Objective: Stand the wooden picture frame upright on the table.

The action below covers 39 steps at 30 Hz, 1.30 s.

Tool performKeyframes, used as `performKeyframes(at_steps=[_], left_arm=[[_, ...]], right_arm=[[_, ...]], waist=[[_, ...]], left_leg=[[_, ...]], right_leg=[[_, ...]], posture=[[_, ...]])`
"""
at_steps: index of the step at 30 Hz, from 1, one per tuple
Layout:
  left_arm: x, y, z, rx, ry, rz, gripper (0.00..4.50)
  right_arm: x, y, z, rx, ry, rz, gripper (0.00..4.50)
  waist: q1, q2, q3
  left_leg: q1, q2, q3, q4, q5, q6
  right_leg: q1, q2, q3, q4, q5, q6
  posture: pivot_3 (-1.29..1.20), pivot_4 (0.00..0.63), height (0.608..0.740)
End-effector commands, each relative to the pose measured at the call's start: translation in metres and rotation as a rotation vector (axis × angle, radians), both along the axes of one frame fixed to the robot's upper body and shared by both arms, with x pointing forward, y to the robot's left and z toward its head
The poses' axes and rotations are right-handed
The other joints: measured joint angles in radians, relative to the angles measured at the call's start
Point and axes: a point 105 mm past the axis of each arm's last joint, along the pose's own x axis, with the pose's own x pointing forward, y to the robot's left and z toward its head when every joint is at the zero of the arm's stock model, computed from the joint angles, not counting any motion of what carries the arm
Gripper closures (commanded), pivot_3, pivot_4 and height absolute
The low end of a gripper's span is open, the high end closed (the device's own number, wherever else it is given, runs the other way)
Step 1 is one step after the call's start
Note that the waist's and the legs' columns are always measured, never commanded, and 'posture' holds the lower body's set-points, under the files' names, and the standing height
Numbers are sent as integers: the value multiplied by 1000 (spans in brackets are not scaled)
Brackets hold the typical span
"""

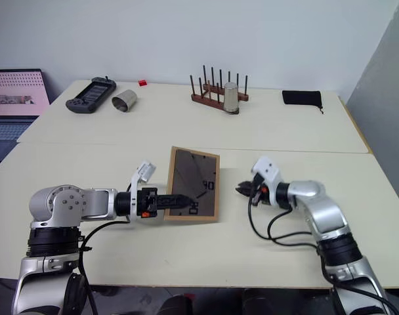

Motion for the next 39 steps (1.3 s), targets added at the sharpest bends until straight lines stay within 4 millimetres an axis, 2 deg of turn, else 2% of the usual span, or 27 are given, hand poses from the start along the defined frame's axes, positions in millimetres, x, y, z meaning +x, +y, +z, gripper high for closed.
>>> performKeyframes(at_steps=[1,6,10,13,16,19,21,25,27,30,31,35,39], left_arm=[[1,-8,20,-11,-119,-56,3222],[1,-14,21,-7,-136,-91,3222],[1,-17,25,-6,-152,-107,3222],[1,-21,29,-11,-164,-125,3222],[0,-22,29,-12,-164,-129,3222],[-1,-19,25,-3,-142,-122,3222],[-2,-17,24,2,-132,-120,3222],[-4,-15,24,-1,-125,-121,3222],[-5,-15,24,-2,-120,-121,3222],[-7,-16,25,-51,-71,-120,3222],[-8,-16,26,-63,-60,-120,3222],[-13,-17,28,-94,-18,-134,3222],[-18,-17,32,-140,25,-161,3222]], right_arm=[[-13,21,39,136,18,95,2655],[-10,47,48,183,48,114,1467],[0,62,43,174,40,87,517],[6,69,36,165,34,75,6],[-3,78,38,178,36,134,6],[-28,83,47,229,69,277,6],[-38,82,50,247,100,329,6],[-43,69,49,246,143,340,6],[-37,59,44,219,149,297,6],[-26,36,32,148,128,214,6],[-24,32,30,135,122,204,6],[-20,-4,24,75,130,142,6],[-2,-34,17,-105,-187,40,6]], waist=[[0,0,0],[0,0,0],[0,0,0],[0,0,0],[0,0,0],[1,0,0],[2,0,0],[1,0,0],[1,0,0],[2,0,0],[3,0,1],[3,0,1],[2,0,2]], left_leg=[[0,0,0,0,0,0],[-2,0,0,0,0,0],[-4,0,-1,0,0,0],[-4,0,-1,0,0,0],[-5,0,-1,0,0,0],[-6,0,-1,0,0,0],[-6,0,-1,0,0,0],[-6,0,-2,0,0,0],[-6,0,-2,0,0,0],[-6,0,-2,0,0,0],[-6,0,-2,0,0,0],[-7,0,-2,0,0,0],[-7,0,-2,0,0,0]], right_leg=[[0,0,0,0,0,0],[-1,0,0,-1,0,0],[-3,0,-1,-1,0,0],[-3,0,-1,-1,0,0],[-3,0,-1,-2,0,0],[-4,0,-2,-2,0,0],[-4,0,-2,-2,0,0],[-4,0,-2,-2,0,0],[-4,0,-2,-2,0,0],[-4,0,-2,-2,0,0],[-4,0,-2,-2,0,0],[-4,0,-2,-3,0,0],[-4,0,-2,-4,0,0]], posture=[[0,150,740],[0,150,740],[0,150,740],[0,150,740],[0,150,740],[0,150,740],[0,150,740],[0,150,740],[0,150,740],[0,150,740],[0,150,740],[0,150,740],[0,150,740]])
